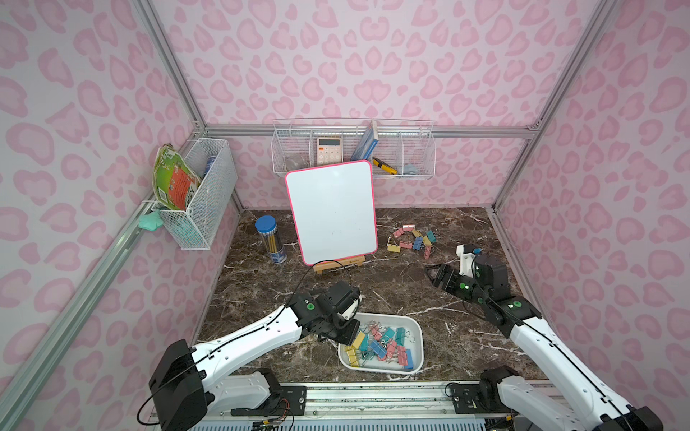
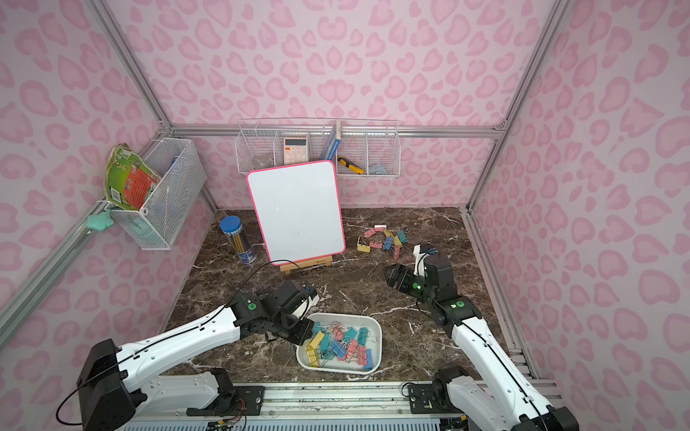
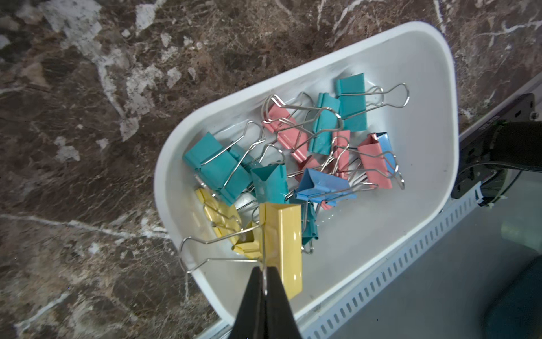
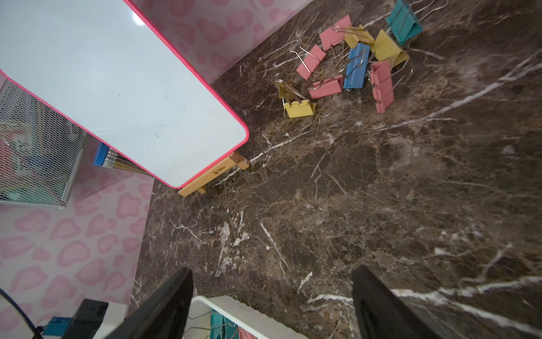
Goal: Put the binder clips in the storage box
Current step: Place the binder clip in the storage box, then pick up the binder clip at the center of the board.
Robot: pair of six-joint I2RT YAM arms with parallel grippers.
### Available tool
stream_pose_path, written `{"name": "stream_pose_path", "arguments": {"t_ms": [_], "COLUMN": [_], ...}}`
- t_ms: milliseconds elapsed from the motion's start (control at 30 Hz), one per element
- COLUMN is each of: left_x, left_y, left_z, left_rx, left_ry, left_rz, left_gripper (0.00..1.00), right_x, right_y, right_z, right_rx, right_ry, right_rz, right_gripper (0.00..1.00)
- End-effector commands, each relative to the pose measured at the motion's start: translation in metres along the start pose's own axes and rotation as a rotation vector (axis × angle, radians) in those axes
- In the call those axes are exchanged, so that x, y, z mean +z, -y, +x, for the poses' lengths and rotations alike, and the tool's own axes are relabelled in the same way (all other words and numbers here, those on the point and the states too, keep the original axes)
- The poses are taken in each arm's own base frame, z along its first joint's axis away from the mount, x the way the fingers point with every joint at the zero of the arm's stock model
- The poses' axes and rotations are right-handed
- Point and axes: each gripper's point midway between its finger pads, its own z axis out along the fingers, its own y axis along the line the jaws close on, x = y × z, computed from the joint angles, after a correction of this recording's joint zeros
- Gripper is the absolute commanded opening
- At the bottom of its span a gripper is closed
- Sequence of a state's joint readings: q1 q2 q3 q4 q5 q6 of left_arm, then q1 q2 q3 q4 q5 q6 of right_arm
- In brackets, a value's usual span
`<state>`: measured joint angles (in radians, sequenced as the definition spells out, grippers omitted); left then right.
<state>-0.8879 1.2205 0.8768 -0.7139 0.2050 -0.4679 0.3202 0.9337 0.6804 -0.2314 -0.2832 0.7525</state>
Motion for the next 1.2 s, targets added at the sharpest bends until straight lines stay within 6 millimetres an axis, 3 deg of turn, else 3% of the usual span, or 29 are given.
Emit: {"name": "stream_pose_path", "arguments": {"t_ms": [0, 133, 200, 367, 433, 533, 667, 833, 1033, 1167], "left_x": [0.004, 0.01, 0.003, -0.051, -0.081, -0.112, -0.131, -0.129, -0.126, -0.129], "left_y": [0.02, 0.009, 0.006, 0.01, 0.003, -0.007, -0.013, -0.013, -0.02, -0.024], "left_z": [0.001, 0.01, 0.004, -0.034, -0.05, -0.072, -0.09, -0.087, -0.077, -0.075], "left_rx": [0.046, 0.033, 0.027, 0.044, 0.001, 0.032, 0.054, 0.047, 0.035, 0.032], "left_ry": [-0.011, -0.041, 0.008, 0.254, 0.381, 0.556, 0.653, 0.643, 0.63, 0.639], "left_rz": [0.094, 0.024, 0.003, -0.026, -0.081, -0.143, -0.178, -0.152, -0.16, -0.173], "left_gripper": [0.05, 0.14, 0.3, 0.58, 0.76, 0.99, 0.99, 0.99, 0.99, 0.99], "right_x": [-0.001, 0.002, 0.005, 0.026, 0.04, 0.064, 0.098, 0.139, 0.157, 0.17], "right_y": [-0.005, 0.0, 0.007, 0.023, 0.028, 0.044, 0.069, 0.083, 0.113, 0.12], "right_z": [-0.011, -0.026, -0.039, -0.073, -0.087, -0.103, -0.106, -0.09, -0.088, -0.083], "right_rx": [-0.011, 0.008, 0.015, 0.04, 0.018, -0.044, -0.098, -0.199, -0.259, -0.268], "right_ry": [0.037, 0.073, 0.101, 0.134, 0.136, 0.125, 0.056, -0.06, -0.114, -0.157], "right_rz": [-0.003, 0.06, 0.132, 0.319, 0.398, 0.52, 0.639, 0.656, 0.812, 0.83], "right_gripper": [0.87, 0.86, 0.85, 0.78, 0.78, 0.79, 0.7, 0.66, 0.53, 0.49]}}
